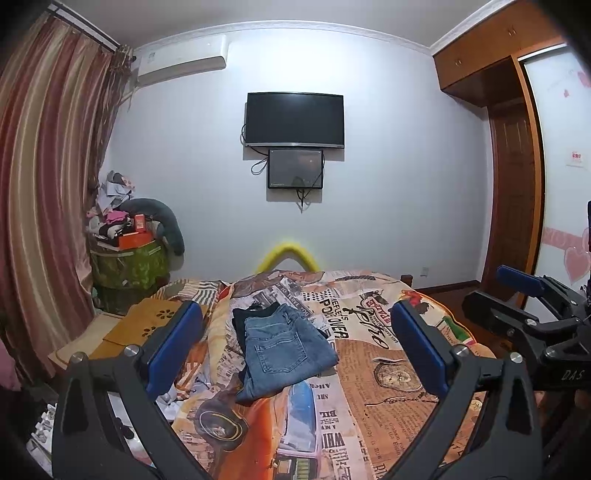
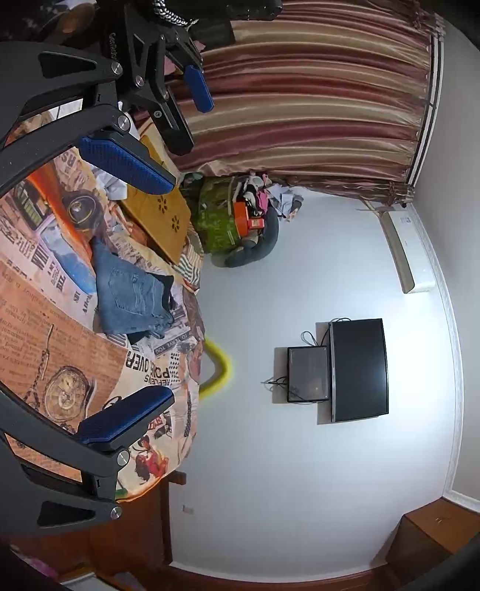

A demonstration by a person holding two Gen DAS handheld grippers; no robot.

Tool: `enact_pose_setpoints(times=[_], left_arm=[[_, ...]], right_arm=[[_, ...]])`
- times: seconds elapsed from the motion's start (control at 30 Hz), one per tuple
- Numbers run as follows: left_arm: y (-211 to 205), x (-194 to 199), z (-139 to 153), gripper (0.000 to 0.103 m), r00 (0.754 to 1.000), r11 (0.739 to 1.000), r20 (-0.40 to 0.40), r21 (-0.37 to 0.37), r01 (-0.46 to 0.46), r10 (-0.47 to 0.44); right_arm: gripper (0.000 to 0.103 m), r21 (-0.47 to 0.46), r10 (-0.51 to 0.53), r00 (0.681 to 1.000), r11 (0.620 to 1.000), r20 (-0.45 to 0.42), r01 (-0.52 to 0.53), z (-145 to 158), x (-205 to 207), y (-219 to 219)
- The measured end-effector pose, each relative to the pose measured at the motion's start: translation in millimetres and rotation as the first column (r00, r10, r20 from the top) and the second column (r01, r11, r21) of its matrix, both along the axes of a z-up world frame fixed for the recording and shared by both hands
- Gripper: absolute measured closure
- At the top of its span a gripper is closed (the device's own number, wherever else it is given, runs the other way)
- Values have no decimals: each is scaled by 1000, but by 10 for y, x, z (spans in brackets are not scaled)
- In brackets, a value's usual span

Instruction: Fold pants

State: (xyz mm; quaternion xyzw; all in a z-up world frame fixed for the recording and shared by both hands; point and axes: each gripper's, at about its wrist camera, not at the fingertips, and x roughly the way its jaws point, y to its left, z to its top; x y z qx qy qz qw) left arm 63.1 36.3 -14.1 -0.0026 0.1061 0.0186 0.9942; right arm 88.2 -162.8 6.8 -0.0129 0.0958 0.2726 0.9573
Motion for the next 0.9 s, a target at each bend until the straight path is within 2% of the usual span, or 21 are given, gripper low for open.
enact_pose_setpoints(times=[0.37, 0.9], left_arm=[[-56, -15, 17, 0, 1000, 1000, 8, 20, 0, -1], [-13, 0, 6, 0, 1000, 1000, -10, 6, 12, -12]], right_arm=[[0, 7, 1, 1000, 1000, -7, 0, -12, 8, -12], [0, 9, 0, 1000, 1000, -22, 0, -42, 12, 14]])
